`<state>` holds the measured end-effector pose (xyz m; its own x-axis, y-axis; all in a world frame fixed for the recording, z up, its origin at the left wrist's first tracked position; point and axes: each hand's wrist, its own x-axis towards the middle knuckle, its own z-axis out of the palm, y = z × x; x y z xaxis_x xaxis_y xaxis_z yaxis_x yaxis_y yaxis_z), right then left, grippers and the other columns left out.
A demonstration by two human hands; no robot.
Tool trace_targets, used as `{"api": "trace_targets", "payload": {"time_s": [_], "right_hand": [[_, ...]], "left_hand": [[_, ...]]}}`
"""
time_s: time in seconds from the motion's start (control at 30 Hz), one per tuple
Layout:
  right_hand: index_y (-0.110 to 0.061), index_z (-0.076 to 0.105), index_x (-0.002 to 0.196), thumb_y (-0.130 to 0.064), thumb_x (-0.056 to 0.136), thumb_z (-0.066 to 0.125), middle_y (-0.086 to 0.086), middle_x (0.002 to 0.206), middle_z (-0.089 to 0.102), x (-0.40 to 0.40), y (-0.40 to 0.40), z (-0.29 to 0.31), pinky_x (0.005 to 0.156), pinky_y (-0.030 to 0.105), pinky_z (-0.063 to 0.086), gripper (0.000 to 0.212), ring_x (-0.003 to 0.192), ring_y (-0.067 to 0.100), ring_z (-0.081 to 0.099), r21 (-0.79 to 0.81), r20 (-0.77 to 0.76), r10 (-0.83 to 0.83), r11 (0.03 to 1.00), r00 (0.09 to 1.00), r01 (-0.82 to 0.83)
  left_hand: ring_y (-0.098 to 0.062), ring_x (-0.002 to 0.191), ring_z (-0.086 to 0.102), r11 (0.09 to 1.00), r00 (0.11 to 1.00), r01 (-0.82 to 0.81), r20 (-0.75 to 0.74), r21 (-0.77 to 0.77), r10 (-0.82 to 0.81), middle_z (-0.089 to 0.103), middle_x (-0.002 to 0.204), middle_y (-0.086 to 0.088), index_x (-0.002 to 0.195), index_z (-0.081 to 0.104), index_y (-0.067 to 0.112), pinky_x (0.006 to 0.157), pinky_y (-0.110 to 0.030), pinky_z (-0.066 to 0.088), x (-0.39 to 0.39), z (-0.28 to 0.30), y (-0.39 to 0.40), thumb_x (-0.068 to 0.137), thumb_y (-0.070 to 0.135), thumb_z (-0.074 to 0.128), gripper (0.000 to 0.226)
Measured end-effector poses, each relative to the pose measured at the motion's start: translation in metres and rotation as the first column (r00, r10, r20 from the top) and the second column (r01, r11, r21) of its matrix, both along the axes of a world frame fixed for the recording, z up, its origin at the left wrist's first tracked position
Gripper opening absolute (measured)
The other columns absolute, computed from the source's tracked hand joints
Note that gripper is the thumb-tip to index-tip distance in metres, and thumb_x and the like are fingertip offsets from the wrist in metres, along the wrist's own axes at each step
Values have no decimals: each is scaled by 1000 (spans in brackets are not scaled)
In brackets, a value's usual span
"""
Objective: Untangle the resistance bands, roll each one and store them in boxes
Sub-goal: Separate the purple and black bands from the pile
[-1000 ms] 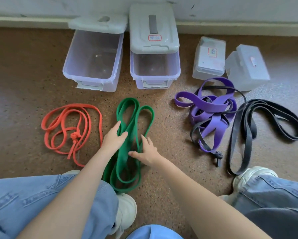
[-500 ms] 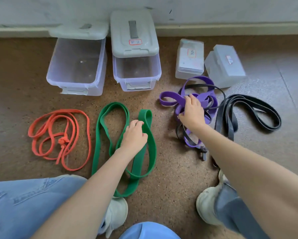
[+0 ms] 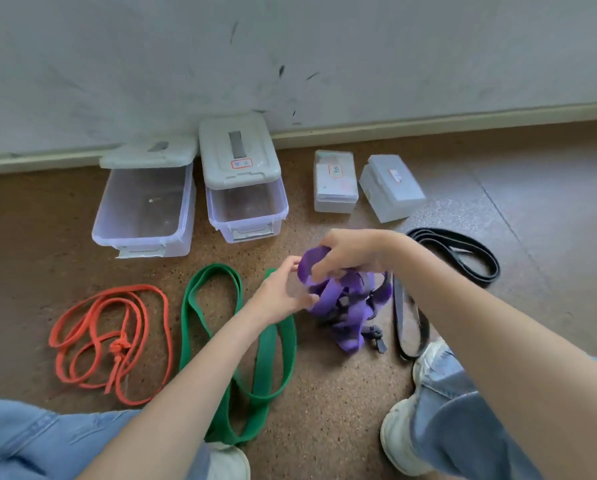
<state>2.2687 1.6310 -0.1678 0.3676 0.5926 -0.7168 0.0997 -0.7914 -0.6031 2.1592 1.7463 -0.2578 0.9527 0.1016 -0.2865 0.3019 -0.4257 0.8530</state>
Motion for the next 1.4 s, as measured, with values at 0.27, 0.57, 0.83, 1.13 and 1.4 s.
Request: {"api": "trace_targets", "payload": {"time_s": [0.27, 0.57, 0.83, 1.13, 1.4], "right_hand": [[-10, 57, 77, -5, 81, 64, -6, 47, 39, -32, -32, 112, 61, 27, 29, 10, 43, 6, 33, 447, -225, -194, 850, 955, 278], [-16, 58, 113, -18, 87, 64, 5, 105, 67, -76, -57, 108, 80, 32, 52, 26, 93, 16, 64, 277, 90, -60, 960, 994, 33], [-12, 63, 85, -8, 92, 54, -1, 63, 64, -70, -64, 154, 41, 18, 44, 13, 54, 12, 58, 699, 65, -532, 628, 844, 342], [-12, 48, 116, 2, 93, 43, 9, 82, 55, -61, -57, 139, 41, 23, 47, 28, 53, 11, 59, 600, 43, -629, 638, 776, 483], [-10, 55, 101, 11, 90, 40, 15, 103, 53, -53, -62, 126, 55, 26, 57, 28, 87, 27, 63, 679, -290, -796, 220, 532, 700]], "left_hand": [[-14, 72, 65, 873, 994, 71, 105, -483, -23, 65, 80, -3, 96, 60, 14, 69, -26, 55, -15, 132, 8, 88, 6, 59, 12], [-11, 61, 67, 843, 965, 35, 239, -536, 112, 68, 67, 2, 94, 60, 7, 56, -22, 53, -31, 222, 11, 89, 17, 58, 12], [-15, 64, 65, 959, 976, 76, 219, -274, -15, 69, 78, -2, 97, 60, 12, 59, -29, 54, -31, 199, 20, 78, 27, 69, 25], [-17, 68, 65, 980, 993, -110, 18, -167, 115, 64, 84, -11, 105, 54, 7, 66, -31, 52, -12, 132, 10, 94, 20, 53, 17], [5, 80, 63, 953, 949, 302, -85, -34, -304, 69, 87, 14, 102, 56, 27, 72, -16, 47, -30, 94, 0, 84, 32, 68, 22]]}}
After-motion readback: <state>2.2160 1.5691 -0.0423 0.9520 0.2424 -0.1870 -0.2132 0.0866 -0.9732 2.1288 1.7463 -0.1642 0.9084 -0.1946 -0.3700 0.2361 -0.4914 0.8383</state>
